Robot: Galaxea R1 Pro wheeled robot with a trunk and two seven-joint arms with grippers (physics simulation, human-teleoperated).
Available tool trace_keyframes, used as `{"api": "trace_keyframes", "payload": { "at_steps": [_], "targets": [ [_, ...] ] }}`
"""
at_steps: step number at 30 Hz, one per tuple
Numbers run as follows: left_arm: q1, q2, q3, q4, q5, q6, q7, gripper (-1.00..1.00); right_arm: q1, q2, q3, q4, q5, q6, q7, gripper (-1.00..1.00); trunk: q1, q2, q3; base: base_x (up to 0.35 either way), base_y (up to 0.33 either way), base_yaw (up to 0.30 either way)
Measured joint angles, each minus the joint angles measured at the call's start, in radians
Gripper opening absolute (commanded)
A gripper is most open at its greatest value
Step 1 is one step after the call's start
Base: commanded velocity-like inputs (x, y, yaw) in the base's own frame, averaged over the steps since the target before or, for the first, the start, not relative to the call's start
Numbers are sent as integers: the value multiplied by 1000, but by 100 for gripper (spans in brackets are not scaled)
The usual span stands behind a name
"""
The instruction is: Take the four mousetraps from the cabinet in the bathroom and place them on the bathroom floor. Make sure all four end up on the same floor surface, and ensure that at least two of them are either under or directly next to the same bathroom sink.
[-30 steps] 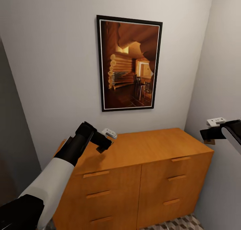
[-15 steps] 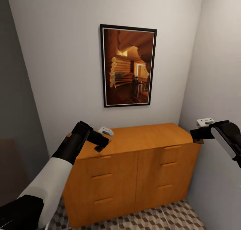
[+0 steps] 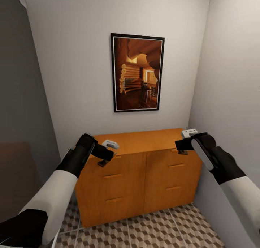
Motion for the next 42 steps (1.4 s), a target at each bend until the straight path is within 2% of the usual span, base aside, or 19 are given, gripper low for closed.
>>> {"api": "trace_keyframes", "payload": {
  "at_steps": [3,5,8,11,12,14,15,16,17,18,21,22,24,27,33,37,42],
  "targets": [
    [0,-1,50,22,2,-1,39,-100,36,40,0,0,2,0,-21,-100,0,0,0,-345,0,0],
    [0,-2,68,27,4,0,56,-100,57,50,0,0,7,1,-28,-100,0,0,0,-345,0,0],
    [1,-3,96,45,9,-2,101,-100,102,67,0,6,7,-84,-54,-100,0,0,0,-345,0,0],
    [1,-8,107,109,23,-26,161,-100,136,105,2,37,2,-224,-107,-100,0,0,0,-345,0,0],
    [1,-10,109,126,30,-37,174,-100,141,113,2,48,3,-245,-118,-100,0,0,0,-345,0,0],
    [1,-15,129,195,67,-107,254,-100,161,144,3,101,1,-308,-157,-100,0,0,0,-345,0,0],
    [1,-16,139,214,82,-128,283,-100,165,152,4,118,2,-321,-165,-100,0,0,0,-345,0,0],
    [2,-16,162,254,115,-173,344,-100,170,166,7,153,1,-343,-174,-100,0,0,0,-345,0,0],
    [2,-17,174,277,138,-197,378,-100,172,172,10,172,3,-354,-178,-100,0,0,0,-345,0,0],
    [2,-18,195,327,180,-245,442,-100,174,181,19,208,3,-378,-183,-100,0,0,0,-345,0,0],
    [2,-19,226,500,299,-407,609,-100,178,195,80,302,2,-456,-193,-100,0,0,0,-345,0,0],
    [1,-19,228,529,314,-435,630,-100,178,196,95,316,3,-467,-194,-100,0,0,0,-345,0,0],
    [1,-18,233,641,352,-547,687,-100,179,205,163,372,-1,-505,-197,-100,0,0,0,-345,0,0],
    [1,-14,236,709,372,-608,708,-100,179,216,199,431,-1,-532,-197,-100,0,0,0,-345,0,0],
    [1,-11,239,777,379,-651,715,-100,179,235,210,525,-1,-588,-197,-100,0,0,0,-345,0,0],
    [2,-2,240,870,381,-777,721,-100,180,275,212,606,-2,-638,-198,-100,0,0,0,-345,0,0],
    [10,4,240,894,380,-827,751,-100,179,310,213,696,2,-703,-198,-100,0,0,0,-345,0,0]
  ]
}}
